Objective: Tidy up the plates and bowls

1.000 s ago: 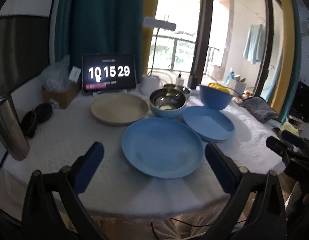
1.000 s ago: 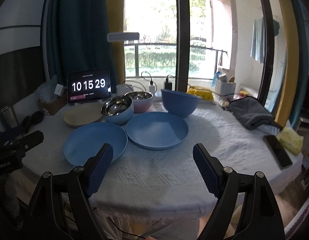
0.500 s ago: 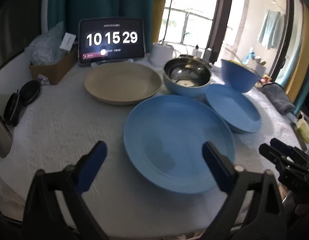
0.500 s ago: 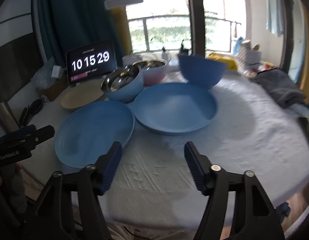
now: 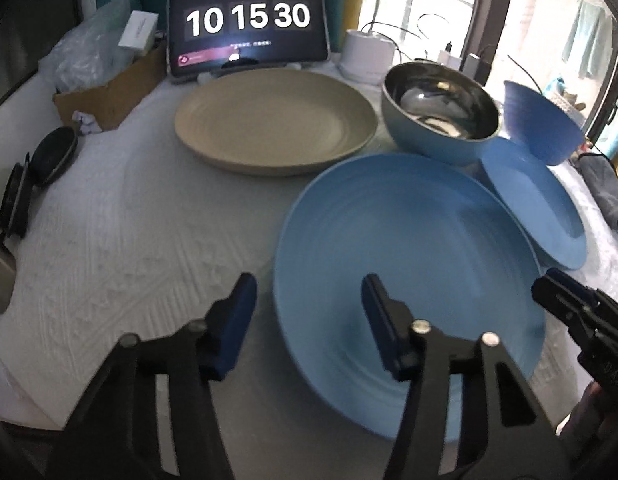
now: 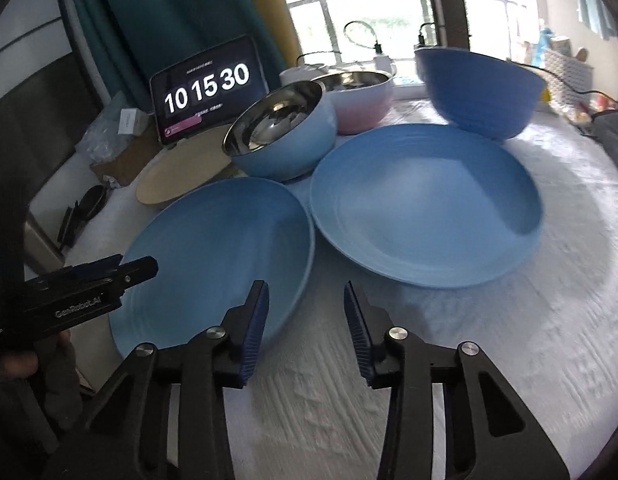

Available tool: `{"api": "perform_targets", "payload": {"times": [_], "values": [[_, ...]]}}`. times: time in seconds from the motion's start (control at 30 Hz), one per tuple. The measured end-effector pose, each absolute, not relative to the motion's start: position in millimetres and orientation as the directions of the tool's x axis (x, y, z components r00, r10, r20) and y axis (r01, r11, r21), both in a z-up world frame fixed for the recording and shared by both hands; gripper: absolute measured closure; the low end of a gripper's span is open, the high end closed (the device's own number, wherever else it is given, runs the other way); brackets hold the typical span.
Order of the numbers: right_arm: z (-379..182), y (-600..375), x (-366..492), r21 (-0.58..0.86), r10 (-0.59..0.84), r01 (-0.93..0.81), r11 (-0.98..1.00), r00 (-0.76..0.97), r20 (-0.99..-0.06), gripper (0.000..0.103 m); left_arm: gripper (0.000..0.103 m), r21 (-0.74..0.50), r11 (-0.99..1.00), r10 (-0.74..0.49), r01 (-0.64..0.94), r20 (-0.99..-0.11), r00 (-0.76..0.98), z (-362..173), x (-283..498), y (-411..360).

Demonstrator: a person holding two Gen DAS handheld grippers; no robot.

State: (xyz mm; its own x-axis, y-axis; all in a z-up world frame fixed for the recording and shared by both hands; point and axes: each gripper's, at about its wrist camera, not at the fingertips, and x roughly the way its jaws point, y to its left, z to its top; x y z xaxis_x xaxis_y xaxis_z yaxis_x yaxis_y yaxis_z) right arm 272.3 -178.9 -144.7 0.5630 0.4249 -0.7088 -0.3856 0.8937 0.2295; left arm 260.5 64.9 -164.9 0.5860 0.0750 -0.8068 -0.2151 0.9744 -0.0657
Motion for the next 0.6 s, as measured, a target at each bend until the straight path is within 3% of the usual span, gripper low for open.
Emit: {"api": "perform_targets", "payload": {"times": [0.3, 0.37, 0.43, 0.6], "values": [[-159, -171, 287, 0.27, 0.442, -0.376, 0.887, 0.516, -0.734, 0.063, 0.062, -0.05, 0.981, 0.069, -0.188, -0.813, 0.578, -170, 266, 61], [-160, -169, 287, 0.265, 0.438, -0.378, 0.887, 0.511, -0.739, 0.069, 0.064, -0.043, 0.981, 0.076, -0.189, -0.811, 0.58, -169, 265, 59], [-160, -166, 285, 0.257, 0.441, -0.394, 0.883, 0.506, -0.741, 0.081, 0.068, -0.024, 0.979, 0.1, -0.2, -0.804, 0.586, -167, 262, 57], [-159, -167, 279, 0.236, 0.419, -0.382, 0.894, 0.52, -0.744, 0.084, 0.072, -0.019, 0.98, 0.105, -0.196, -0.794, 0.598, -161, 251, 53]]}}
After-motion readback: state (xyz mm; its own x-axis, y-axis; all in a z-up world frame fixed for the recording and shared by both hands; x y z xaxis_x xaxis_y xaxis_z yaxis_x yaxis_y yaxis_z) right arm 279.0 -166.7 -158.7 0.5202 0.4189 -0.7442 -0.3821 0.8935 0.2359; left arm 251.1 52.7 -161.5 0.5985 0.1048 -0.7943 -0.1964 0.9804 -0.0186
